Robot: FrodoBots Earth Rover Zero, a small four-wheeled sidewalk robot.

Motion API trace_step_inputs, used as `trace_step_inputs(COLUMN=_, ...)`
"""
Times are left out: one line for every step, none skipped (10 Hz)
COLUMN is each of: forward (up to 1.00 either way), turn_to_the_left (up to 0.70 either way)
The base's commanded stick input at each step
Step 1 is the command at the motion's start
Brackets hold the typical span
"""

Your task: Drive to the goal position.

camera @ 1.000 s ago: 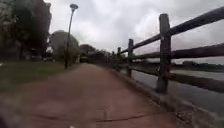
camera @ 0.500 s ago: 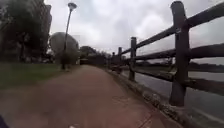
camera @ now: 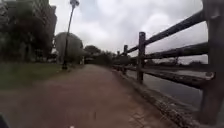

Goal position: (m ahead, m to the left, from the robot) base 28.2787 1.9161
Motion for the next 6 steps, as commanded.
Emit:
trace_step_inputs(forward=0.85, turn_to_the_left=0.15)
trace_step_inputs(forward=0.85, turn_to_the_left=0.11)
trace_step_inputs(forward=0.85, turn_to_the_left=0.0)
trace_step_inputs(forward=0.85, turn_to_the_left=0.0)
trace_step_inputs(forward=0.85, turn_to_the_left=0.0)
trace_step_inputs(forward=0.85, turn_to_the_left=0.05)
